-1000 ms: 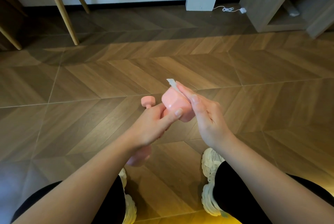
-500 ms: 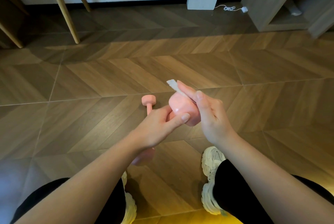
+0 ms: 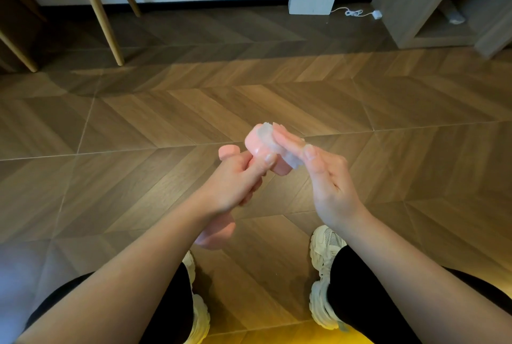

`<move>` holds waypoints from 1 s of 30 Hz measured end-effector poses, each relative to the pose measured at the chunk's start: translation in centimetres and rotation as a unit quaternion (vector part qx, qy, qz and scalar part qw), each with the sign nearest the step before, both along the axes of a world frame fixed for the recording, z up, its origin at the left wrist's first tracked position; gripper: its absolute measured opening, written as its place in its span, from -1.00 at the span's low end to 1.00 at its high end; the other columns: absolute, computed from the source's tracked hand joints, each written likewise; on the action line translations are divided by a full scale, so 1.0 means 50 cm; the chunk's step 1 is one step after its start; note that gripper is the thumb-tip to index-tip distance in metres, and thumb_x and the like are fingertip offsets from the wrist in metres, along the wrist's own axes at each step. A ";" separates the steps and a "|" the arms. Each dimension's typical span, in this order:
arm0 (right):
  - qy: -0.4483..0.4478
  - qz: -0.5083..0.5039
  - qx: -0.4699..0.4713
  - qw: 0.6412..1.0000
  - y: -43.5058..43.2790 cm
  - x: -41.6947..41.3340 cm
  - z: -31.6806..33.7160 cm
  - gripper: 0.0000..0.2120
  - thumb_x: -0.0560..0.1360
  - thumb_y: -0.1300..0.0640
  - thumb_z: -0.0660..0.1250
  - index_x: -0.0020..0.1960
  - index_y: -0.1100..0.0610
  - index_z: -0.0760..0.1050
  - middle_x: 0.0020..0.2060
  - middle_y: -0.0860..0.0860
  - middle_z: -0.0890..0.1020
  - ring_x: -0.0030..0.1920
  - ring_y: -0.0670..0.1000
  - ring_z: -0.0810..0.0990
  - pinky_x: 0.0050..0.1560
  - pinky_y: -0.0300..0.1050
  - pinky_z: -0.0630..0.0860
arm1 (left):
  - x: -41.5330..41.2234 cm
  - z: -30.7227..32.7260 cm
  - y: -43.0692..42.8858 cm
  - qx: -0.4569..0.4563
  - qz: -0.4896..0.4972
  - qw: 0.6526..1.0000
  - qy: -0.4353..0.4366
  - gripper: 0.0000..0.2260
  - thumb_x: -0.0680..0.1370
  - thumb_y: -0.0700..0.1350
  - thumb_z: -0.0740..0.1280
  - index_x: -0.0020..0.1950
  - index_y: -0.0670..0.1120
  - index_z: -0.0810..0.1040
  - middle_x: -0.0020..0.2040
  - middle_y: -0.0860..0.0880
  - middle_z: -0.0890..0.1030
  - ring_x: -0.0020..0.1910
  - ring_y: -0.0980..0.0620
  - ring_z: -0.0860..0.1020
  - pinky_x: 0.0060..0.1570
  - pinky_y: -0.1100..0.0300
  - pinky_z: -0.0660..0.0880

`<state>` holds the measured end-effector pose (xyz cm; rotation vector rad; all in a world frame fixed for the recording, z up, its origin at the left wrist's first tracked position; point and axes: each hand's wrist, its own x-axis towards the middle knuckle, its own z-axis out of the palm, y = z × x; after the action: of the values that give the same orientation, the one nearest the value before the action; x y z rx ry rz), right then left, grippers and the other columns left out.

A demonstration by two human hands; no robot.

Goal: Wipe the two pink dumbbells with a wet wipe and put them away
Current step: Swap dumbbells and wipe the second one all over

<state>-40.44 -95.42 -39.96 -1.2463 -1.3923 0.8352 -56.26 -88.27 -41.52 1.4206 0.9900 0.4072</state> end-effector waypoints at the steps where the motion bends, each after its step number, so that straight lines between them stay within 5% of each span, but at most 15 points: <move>1: -0.001 -0.001 -0.005 1.000 0.002 0.001 -0.001 -0.56 0.66 0.04 -0.03 0.36 0.19 0.45 0.36 0.05 0.52 0.45 -0.03 0.41 0.46 0.07 0.34 | 0.001 -0.001 -0.003 0.002 -0.014 1.000 0.011 -0.30 0.35 0.46 0.21 0.05 -0.16 0.56 -0.43 0.13 0.39 -0.44 0.08 0.34 -0.40 0.18 0.30; 8: 0.007 -0.020 -0.060 0.998 0.009 0.022 -0.010 -0.46 0.64 -0.08 -0.06 0.38 0.19 0.48 0.35 0.02 0.54 0.41 -0.10 0.44 0.43 -0.11 0.35 | 0.003 0.002 -0.014 0.042 -0.093 0.995 0.008 -0.44 0.32 0.54 0.25 -0.25 0.03 0.41 -0.43 0.04 0.40 -0.43 0.04 0.33 -0.32 0.06 0.30; 11: 0.012 -0.024 -0.056 0.998 0.008 0.025 -0.009 -0.45 0.64 -0.06 -0.06 0.39 0.23 0.47 0.36 0.03 0.54 0.42 -0.10 0.44 0.43 -0.13 0.35 | -0.001 0.002 -0.008 0.004 -0.029 0.998 -0.054 -0.47 0.31 0.50 0.32 -0.27 0.03 0.43 -0.43 0.07 0.37 -0.41 0.00 0.26 -0.30 -0.03 0.24; 14: 0.003 -0.020 -0.022 1.000 0.001 0.018 -0.003 -0.51 0.65 0.00 -0.04 0.37 0.23 0.46 0.35 0.04 0.53 0.42 -0.08 0.44 0.42 -0.17 0.34 | -0.003 0.007 0.003 0.003 0.008 0.999 -0.044 -0.47 0.35 0.42 0.23 -0.28 -0.08 0.41 -0.44 0.09 0.35 -0.48 0.08 0.26 -0.42 0.14 0.20; 19: -0.019 0.004 0.006 1.000 0.003 -0.002 -0.006 -0.55 0.67 0.08 -0.03 0.36 0.25 0.48 0.36 0.11 0.52 0.45 0.01 0.41 0.45 0.10 0.35 | -0.002 -0.003 0.001 0.004 -0.015 1.000 0.008 -0.27 0.34 0.45 0.22 0.02 -0.22 0.53 -0.39 0.08 0.39 -0.43 0.06 0.32 -0.43 0.20 0.26; 24: -0.013 -0.036 -0.052 0.998 0.016 0.016 -0.011 -0.48 0.63 -0.10 -0.02 0.38 0.14 0.48 0.35 0.00 0.55 0.40 -0.14 0.45 0.42 -0.11 0.36 | 0.004 -0.007 -0.009 0.020 -0.079 0.997 -0.017 -0.45 0.30 0.53 0.29 -0.24 0.04 0.46 -0.43 0.07 0.41 -0.42 0.00 0.32 -0.37 0.10 0.27; 27: -0.015 -0.045 -0.059 0.997 0.009 0.027 -0.016 -0.46 0.63 -0.08 -0.02 0.39 0.21 0.48 0.34 0.00 0.55 0.40 -0.12 0.45 0.42 -0.06 0.38 | 0.001 0.000 0.000 -0.019 -0.010 0.998 -0.065 -0.46 0.31 0.49 0.32 -0.26 0.00 0.44 -0.42 0.07 0.37 -0.42 0.00 0.24 -0.31 -0.03 0.18; 30: -0.026 -0.029 -0.017 0.999 -0.006 0.017 -0.009 -0.53 0.65 0.04 -0.02 0.39 0.26 0.44 0.36 0.01 0.52 0.42 -0.09 0.44 0.41 -0.19 0.35 | -0.005 0.007 0.014 -0.024 0.036 0.997 -0.062 -0.46 0.34 0.43 0.25 -0.23 -0.08 0.39 -0.40 0.03 0.35 -0.46 0.04 0.23 -0.38 0.11 0.13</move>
<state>-39.58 -95.74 -40.39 -1.3355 -1.3819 0.7946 -56.51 -87.58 -41.18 1.3032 0.9450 0.5148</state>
